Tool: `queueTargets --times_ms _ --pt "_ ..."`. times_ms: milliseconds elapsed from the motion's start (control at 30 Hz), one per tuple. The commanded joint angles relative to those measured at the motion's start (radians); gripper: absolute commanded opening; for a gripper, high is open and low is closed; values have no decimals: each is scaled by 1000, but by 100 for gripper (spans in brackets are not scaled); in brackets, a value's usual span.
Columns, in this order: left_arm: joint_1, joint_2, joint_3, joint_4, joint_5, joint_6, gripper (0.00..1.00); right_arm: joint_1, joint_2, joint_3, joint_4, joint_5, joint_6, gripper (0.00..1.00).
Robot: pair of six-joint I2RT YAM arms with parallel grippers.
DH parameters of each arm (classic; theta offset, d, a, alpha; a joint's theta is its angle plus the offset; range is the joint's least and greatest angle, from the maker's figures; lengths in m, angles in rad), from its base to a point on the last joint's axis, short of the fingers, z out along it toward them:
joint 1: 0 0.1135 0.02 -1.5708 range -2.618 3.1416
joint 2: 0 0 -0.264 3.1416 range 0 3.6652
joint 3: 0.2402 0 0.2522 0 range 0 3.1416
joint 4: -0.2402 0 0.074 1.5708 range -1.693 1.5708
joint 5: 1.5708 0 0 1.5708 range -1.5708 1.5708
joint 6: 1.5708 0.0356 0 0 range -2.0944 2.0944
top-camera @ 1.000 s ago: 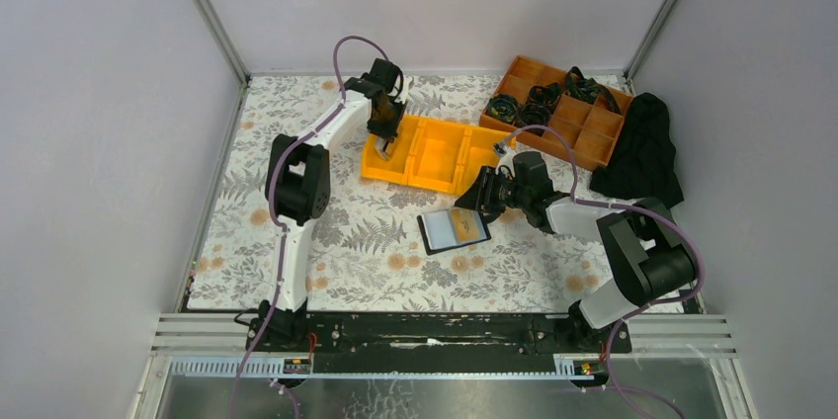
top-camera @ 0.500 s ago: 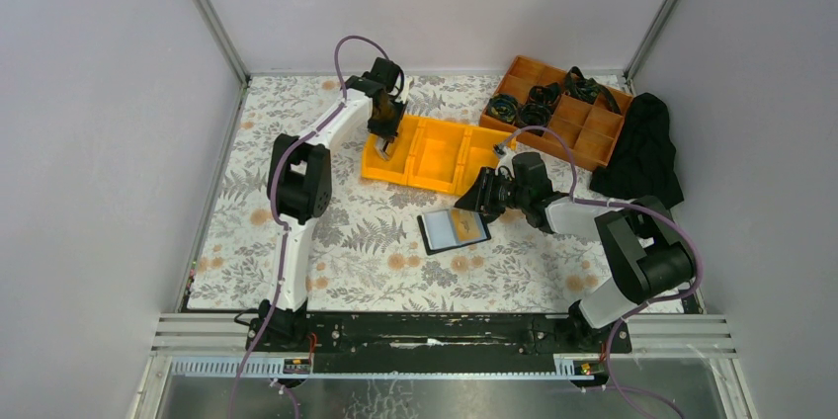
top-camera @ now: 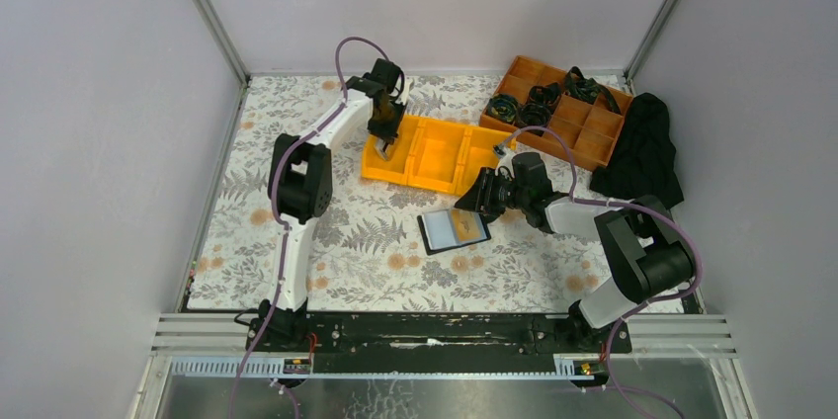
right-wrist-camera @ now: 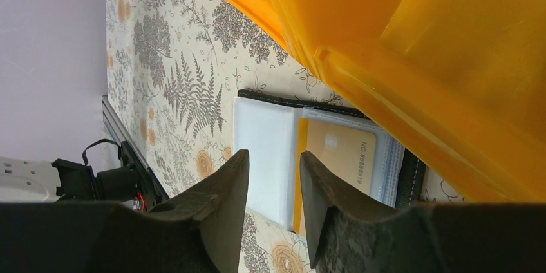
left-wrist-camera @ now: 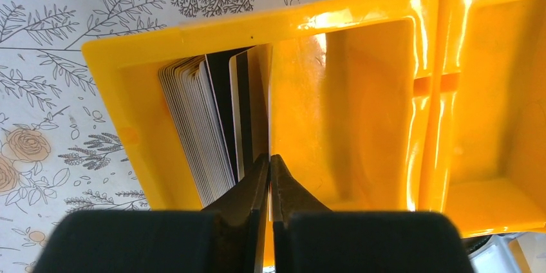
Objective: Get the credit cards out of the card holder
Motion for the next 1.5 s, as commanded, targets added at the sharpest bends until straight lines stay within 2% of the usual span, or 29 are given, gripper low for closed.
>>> queueTargets --times_ms 0,867,1467 --pt "-3 34 28 -36 -14 13 8 -8 6 33 32 -10 -5 42" --pt "-2 45 49 1 -71 -18 3 -11 11 30 41 -18 -5 42" --pt "5 23 28 18 -110 -31 6 -11 35 26 66 -46 8 41"
